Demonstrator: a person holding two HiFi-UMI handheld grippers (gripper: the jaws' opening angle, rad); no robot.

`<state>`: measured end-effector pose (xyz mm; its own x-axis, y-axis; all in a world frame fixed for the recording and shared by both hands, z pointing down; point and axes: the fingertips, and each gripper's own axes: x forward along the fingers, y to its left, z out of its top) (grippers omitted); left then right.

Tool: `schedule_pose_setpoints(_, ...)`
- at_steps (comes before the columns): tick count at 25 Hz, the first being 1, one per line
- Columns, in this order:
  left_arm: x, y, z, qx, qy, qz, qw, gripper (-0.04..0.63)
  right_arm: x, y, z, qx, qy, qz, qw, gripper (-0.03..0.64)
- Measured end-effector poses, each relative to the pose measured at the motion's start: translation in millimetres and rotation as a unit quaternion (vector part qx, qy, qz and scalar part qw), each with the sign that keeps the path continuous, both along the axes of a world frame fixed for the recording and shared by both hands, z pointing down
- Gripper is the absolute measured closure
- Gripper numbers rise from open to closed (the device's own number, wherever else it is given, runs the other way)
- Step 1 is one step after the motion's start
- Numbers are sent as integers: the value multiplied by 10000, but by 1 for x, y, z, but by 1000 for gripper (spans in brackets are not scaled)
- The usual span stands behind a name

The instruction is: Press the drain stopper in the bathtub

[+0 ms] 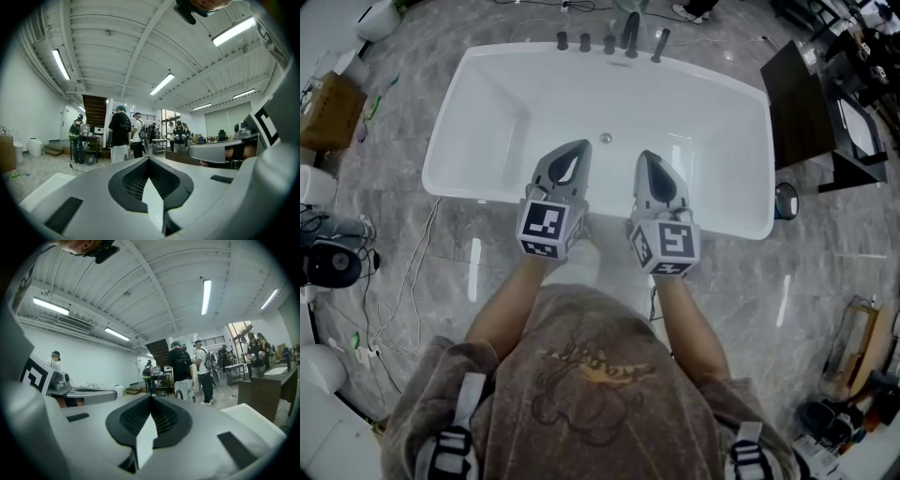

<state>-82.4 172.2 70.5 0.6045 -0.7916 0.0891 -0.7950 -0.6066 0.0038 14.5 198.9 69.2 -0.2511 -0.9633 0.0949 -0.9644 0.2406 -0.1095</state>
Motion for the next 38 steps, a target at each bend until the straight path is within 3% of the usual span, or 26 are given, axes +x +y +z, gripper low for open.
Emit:
schedule_pose_setpoints(17, -1, -131, 14, -83, -32, 230, 9997, 595, -15, -135, 13, -74, -146, -69, 9998, 614)
schedule_pose_setpoints(28, 27, -195, 37, -189, -70, 306, 9993, 595, 19, -197, 37, -262, -279, 40, 9993, 614)
schedule_pose_setpoints(38, 46, -256, 79, -264, -64, 107, 9996, 595, 30, -261, 89, -371, -199, -264, 9988, 614)
